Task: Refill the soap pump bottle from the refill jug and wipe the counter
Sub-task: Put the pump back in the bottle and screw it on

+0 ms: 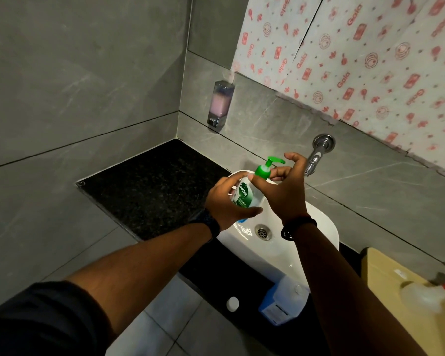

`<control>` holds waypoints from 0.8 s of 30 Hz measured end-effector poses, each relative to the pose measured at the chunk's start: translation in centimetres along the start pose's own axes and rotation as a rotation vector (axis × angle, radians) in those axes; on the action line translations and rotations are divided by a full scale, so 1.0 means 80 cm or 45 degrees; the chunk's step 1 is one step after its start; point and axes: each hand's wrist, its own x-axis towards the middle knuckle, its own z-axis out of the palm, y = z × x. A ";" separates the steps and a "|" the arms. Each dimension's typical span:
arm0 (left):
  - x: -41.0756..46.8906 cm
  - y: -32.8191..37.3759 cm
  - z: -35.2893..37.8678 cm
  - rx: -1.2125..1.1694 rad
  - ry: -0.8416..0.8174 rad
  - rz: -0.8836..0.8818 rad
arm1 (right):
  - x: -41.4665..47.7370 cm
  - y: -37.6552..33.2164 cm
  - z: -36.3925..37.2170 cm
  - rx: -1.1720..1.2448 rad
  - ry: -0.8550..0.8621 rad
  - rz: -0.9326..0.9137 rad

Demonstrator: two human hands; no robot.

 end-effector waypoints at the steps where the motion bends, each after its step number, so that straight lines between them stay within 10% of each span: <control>1: 0.000 0.000 0.000 -0.002 0.000 -0.005 | -0.001 -0.001 0.000 0.013 -0.016 0.004; 24: 0.000 -0.002 0.000 0.008 -0.001 -0.007 | -0.001 -0.003 -0.001 0.105 -0.040 0.067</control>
